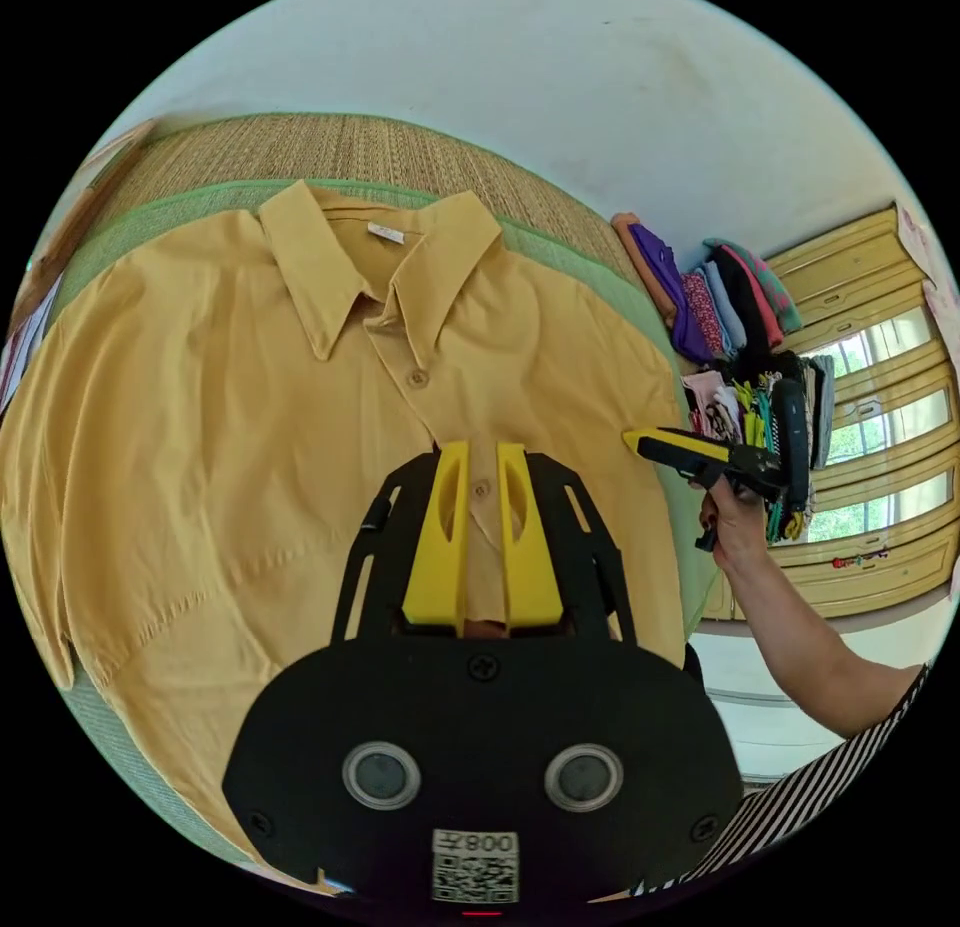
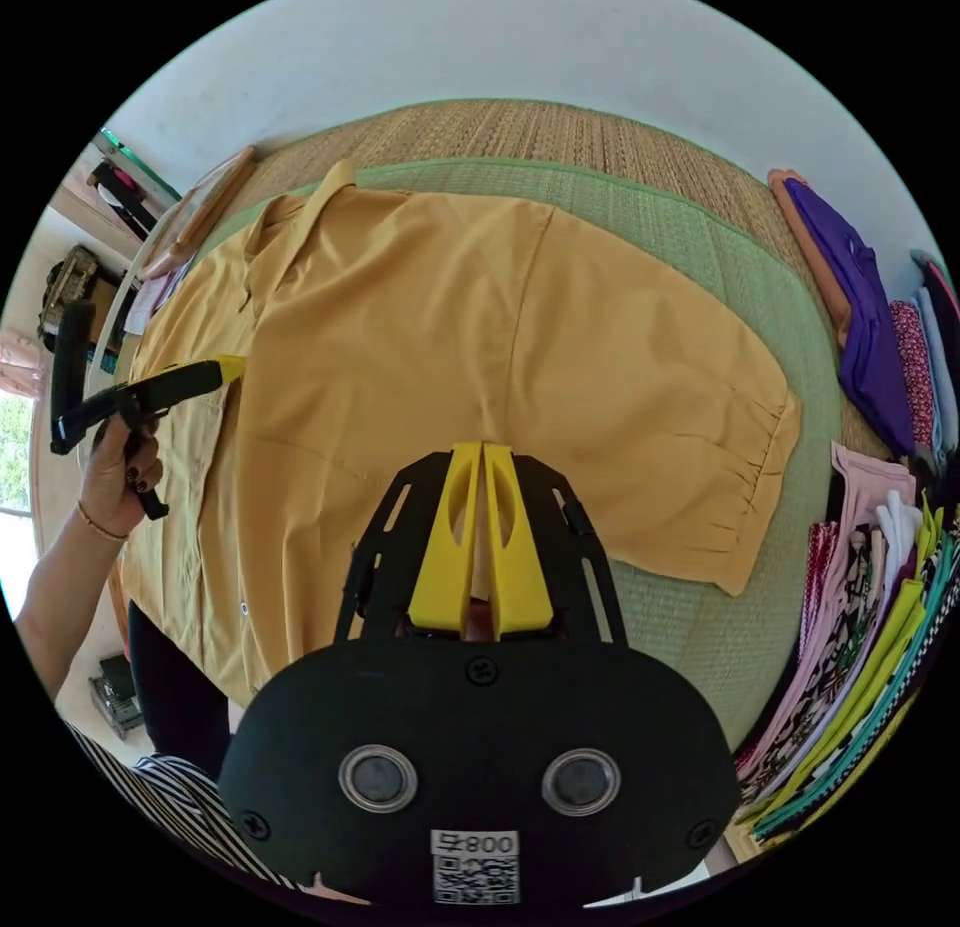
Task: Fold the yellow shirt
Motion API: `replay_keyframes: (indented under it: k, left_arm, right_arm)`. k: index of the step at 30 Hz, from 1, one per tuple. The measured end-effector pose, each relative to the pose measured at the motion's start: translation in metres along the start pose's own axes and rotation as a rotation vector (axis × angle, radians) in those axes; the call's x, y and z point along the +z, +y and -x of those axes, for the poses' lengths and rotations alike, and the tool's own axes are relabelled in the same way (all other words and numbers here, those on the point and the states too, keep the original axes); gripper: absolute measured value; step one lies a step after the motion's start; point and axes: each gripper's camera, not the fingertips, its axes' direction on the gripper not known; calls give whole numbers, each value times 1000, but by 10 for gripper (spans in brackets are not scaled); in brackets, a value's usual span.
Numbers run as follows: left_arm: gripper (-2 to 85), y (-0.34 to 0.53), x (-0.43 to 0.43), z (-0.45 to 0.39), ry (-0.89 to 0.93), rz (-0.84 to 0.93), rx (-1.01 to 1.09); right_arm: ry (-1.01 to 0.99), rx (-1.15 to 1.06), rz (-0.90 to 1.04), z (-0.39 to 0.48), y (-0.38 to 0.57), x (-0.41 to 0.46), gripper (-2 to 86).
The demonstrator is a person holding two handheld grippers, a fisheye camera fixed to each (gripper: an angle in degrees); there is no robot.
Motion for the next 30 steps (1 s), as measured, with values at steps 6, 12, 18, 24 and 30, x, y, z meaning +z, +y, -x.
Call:
replay_keyframes:
  k: [6,12,18,24,30]
  left_arm:
    - [20,-72,33,-12,-58,-10,36]
    - [18,-80,11,-18,5,-78,111]
    - [16,-55,-56,30,-12,-223,75]
    - [7,-74,-76,99,-200,-222,-91]
    - [4,-92,-70,123,-250,-223,-117]
  right_arm:
    - [22,44,-44,-33,-12,-15,-3]
    - [-22,77,-135,-52,-9,-46,-3]
    - [-167,-32,-252,-17,-50,-71,2]
    - [-77,-107,-200,21,-141,-52,-1]
    - [8,-197,-139,34,-179,-28,-1]
